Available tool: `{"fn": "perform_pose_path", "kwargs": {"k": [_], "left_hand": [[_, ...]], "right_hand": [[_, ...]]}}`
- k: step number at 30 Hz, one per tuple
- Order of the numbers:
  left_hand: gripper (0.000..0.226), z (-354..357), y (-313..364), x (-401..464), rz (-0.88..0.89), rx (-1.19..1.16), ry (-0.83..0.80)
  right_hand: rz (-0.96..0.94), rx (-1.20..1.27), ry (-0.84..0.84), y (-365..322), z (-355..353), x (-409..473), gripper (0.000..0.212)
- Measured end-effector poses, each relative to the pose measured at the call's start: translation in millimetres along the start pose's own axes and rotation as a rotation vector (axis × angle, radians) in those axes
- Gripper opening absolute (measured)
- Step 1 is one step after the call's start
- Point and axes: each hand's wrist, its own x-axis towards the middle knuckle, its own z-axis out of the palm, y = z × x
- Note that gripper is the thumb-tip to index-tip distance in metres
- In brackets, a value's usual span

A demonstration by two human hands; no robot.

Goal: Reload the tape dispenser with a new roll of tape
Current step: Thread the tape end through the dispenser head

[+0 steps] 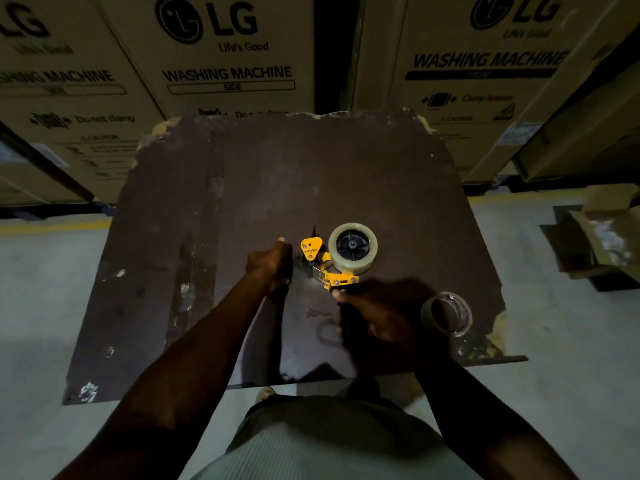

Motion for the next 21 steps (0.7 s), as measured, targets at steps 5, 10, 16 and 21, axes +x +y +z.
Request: {"fn": "perform_pose_path", "kwargs": {"k": [5, 10, 16, 21], "left_hand": [[0.056, -1.7, 0.5, -22.9, -0.147, 0.066, -0.12], [0.055, 1.6, 5.3, -25.7, -0.127, 0.048, -0.255], [0.03, 14.7, 14.4, -27.1, -0.12, 0.029, -0.389], [0.022, 20.2, 18.1, -31.6, -0.155, 0.026, -0.458]], "right_hand": [[0.038, 0.228, -0.079, 1.2, 18.7, 11.2, 0.019], [0.059, 0.384, -0.155, 0.0, 16.2, 10.2, 0.011], [0.039, 0.355, -0.073, 5.5, 22.4, 5.3, 0.018], [-0.04, 0.406, -0.02, 26.7, 16.7, 10.2, 0.029]]}}
